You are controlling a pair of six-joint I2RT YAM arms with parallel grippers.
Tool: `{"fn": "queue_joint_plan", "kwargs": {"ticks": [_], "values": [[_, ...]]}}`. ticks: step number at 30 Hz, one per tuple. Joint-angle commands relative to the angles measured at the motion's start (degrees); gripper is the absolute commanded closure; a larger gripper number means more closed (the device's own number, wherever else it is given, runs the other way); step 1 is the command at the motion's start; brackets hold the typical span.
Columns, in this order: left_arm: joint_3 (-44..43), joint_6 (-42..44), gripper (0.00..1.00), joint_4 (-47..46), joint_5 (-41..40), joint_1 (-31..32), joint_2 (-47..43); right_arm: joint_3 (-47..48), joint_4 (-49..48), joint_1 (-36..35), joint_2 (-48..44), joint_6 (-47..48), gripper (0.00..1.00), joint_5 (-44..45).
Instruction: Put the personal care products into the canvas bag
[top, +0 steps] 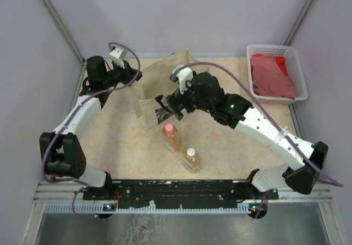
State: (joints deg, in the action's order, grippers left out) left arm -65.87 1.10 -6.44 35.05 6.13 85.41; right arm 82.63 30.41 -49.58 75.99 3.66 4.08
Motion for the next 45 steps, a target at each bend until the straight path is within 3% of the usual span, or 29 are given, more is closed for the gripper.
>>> {"fn": "queue_joint_plan", "kwargs": {"ticks": [1,17,28,40,45], "values": [[-1.5,0.2,1.00,-0.3,-0.7,0.0,-0.5,-6.0,2.2,-3.9,-0.9,0.6,0.01,-0.8],[1.4,0.7,1.00,0.7,-0.6,0.1,-4.3,-9.7,-0.3,-7.7,3.2,2.5,0.01,-10.9],[2.6,1.1,1.00,1.5,-1.9,0.0,-6.8,-3.6,4.2,-7.8,12.1,-0.5,0.04,-10.5],[2.7,0.9,1.00,2.1,-2.3,0.1,-7.5,-6.3,3.5,-8.3,14.7,-1.6,0.17,-10.0],[2.8,0.9,1.00,2.2,-2.2,0.0,-7.5,-8.5,1.0,-8.6,14.7,-3.2,0.31,-8.8]]}}
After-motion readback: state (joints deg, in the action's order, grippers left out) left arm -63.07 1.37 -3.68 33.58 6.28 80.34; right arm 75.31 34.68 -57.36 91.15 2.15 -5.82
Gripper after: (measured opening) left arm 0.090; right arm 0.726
